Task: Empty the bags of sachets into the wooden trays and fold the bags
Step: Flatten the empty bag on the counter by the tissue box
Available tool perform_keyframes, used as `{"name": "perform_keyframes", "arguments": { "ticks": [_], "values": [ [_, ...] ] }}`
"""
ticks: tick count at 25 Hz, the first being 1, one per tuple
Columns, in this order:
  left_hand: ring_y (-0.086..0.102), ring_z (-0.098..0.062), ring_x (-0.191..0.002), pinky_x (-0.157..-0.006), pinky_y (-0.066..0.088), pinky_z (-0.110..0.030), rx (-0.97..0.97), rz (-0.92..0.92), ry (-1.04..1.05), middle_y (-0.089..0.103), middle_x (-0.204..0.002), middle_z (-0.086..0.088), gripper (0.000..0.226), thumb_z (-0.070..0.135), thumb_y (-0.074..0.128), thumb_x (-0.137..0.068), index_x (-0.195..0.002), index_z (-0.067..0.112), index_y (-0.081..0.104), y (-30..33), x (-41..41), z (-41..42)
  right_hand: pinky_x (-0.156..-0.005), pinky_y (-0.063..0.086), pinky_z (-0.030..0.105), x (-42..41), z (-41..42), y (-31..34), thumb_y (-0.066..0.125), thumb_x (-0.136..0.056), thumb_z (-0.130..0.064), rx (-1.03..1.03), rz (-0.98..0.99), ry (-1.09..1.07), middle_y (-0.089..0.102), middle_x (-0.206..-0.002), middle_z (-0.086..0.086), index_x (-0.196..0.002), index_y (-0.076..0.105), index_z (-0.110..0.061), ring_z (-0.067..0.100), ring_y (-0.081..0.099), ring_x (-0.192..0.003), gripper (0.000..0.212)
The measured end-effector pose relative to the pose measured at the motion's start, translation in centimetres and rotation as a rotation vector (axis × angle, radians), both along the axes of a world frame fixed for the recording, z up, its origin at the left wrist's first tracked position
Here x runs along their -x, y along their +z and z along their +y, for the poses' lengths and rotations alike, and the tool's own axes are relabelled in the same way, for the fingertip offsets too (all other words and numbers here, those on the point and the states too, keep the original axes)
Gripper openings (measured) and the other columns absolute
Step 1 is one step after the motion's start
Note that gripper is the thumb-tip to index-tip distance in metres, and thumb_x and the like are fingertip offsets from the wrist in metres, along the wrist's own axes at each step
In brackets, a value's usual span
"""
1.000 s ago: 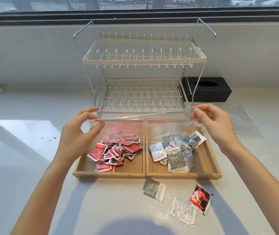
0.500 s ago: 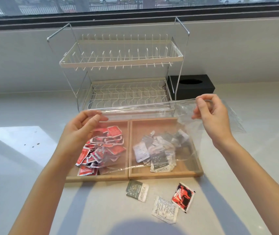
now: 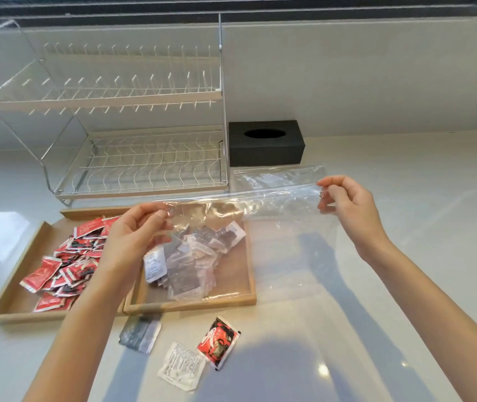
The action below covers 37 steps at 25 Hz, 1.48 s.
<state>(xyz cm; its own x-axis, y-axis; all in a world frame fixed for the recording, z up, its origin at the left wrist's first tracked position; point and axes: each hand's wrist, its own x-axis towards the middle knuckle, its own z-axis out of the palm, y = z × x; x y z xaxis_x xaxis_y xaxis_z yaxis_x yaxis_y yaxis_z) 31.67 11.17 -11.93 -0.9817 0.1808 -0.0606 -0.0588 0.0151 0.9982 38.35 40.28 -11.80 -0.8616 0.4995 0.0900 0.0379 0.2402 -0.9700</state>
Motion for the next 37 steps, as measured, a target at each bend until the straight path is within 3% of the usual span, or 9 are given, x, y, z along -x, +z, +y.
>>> {"name": "perform_keyframes", "arguments": {
  "ticks": [6, 9, 12, 15, 18, 22, 27, 31, 37],
  "values": [
    [0.061, 0.003, -0.06, -0.055, 0.05, -0.01, 0.064, 0.004, 0.057, 0.061, -0.079, 0.002, 0.014, 0.011, 0.054, -0.086, -0.099, 0.014, 0.06, -1.6, 0.8, 6.7, -0.057, 0.047, 0.007, -0.5, 6.9, -0.8, 0.045, -0.083, 0.004, -0.066, -0.048, 0.087, 0.059, -0.088, -0.01, -0.092, 0.057, -0.029, -0.007, 0.057, -0.061, 0.036],
    [0.062, 0.0, -0.06, -0.055, 0.051, -0.013, 0.093, 0.046, 0.109, 0.059, -0.082, 0.001, 0.022, 0.009, 0.056, -0.084, -0.094, 0.028, 0.053, -2.1, 2.0, 10.2, -0.056, 0.047, 0.007, 0.7, 9.9, -1.8, 0.047, -0.083, 0.004, -0.055, -0.089, 0.077, 0.059, -0.092, -0.013, -0.099, 0.058, -0.022, -0.008, 0.058, -0.062, 0.033],
    [0.059, -0.004, -0.065, -0.059, 0.05, -0.018, 0.216, 0.156, 0.156, 0.057, -0.084, 0.004, 0.021, 0.01, 0.054, -0.086, -0.084, 0.031, 0.051, -2.5, 3.5, 13.7, -0.058, 0.048, 0.006, 2.7, 12.6, -3.1, 0.049, -0.084, 0.002, -0.042, -0.117, 0.041, 0.06, -0.094, -0.011, -0.103, 0.059, -0.02, 0.003, 0.059, -0.071, 0.031],
    [0.058, -0.004, -0.078, -0.058, 0.046, -0.007, 0.35, 0.17, 0.156, 0.062, -0.097, 0.0, 0.015, 0.011, 0.05, -0.088, -0.096, 0.021, 0.059, -3.6, 5.5, 16.5, -0.074, 0.051, 0.019, 5.4, 15.1, -4.6, 0.05, -0.084, -0.002, -0.029, -0.161, -0.004, 0.062, -0.103, -0.004, -0.104, 0.059, -0.023, 0.015, 0.057, -0.08, 0.03],
    [0.052, -0.005, -0.098, -0.078, 0.046, -0.015, 0.48, 0.158, 0.116, 0.052, -0.117, 0.004, 0.031, 0.02, 0.051, -0.089, -0.12, 0.019, 0.05, -5.1, 7.5, 18.6, -0.09, 0.047, 0.035, 8.2, 16.7, -6.3, 0.053, -0.085, -0.006, -0.042, -0.247, 0.041, 0.06, -0.115, -0.003, -0.115, 0.057, -0.021, 0.022, 0.058, -0.097, 0.034],
    [0.04, -0.018, -0.124, -0.105, 0.036, -0.04, 0.665, 0.094, 0.05, 0.032, -0.143, -0.006, 0.057, 0.028, 0.054, -0.086, -0.137, 0.015, 0.031, -7.5, 11.1, 20.7, -0.085, 0.042, 0.025, 12.2, 17.4, -8.8, 0.053, -0.085, -0.008, -0.138, -0.292, 0.104, 0.054, -0.127, 0.002, -0.125, 0.051, -0.018, 0.016, 0.055, -0.097, 0.041],
    [0.014, -0.026, -0.139, -0.112, 0.016, -0.038, 0.797, 0.082, 0.011, 0.012, -0.152, -0.012, 0.069, 0.026, 0.056, -0.085, -0.141, 0.01, 0.019, -10.9, 14.0, 22.3, -0.092, 0.039, 0.027, 15.1, 17.8, -11.7, 0.055, -0.084, -0.008, -0.236, -0.327, 0.116, 0.044, -0.132, 0.01, -0.129, 0.047, -0.015, 0.022, 0.053, -0.106, 0.047],
    [-0.002, -0.029, -0.142, -0.114, 0.006, -0.042, 0.999, 0.139, 0.007, -0.004, -0.154, -0.015, 0.075, 0.034, 0.053, -0.086, -0.143, 0.01, 0.01, -13.0, 14.1, 23.0, -0.111, 0.017, 0.031, 14.7, 17.0, -13.8, 0.053, -0.087, -0.014, -0.533, -0.365, 0.169, 0.015, -0.153, 0.012, -0.139, 0.032, -0.015, 0.023, 0.02, -0.139, 0.056],
    [-0.022, -0.022, -0.139, -0.106, -0.023, -0.04, 1.282, 0.353, -0.232, -0.011, -0.155, -0.004, 0.075, 0.063, 0.012, -0.083, -0.144, 0.021, 0.002, -14.7, 12.3, 23.2, -0.112, -0.011, 0.033, 13.4, 14.9, -14.9, 0.033, -0.093, -0.042, -0.863, -0.371, 0.354, 0.003, -0.157, 0.001, -0.145, 0.014, -0.023, 0.015, -0.005, -0.144, 0.059]
  ]
}}
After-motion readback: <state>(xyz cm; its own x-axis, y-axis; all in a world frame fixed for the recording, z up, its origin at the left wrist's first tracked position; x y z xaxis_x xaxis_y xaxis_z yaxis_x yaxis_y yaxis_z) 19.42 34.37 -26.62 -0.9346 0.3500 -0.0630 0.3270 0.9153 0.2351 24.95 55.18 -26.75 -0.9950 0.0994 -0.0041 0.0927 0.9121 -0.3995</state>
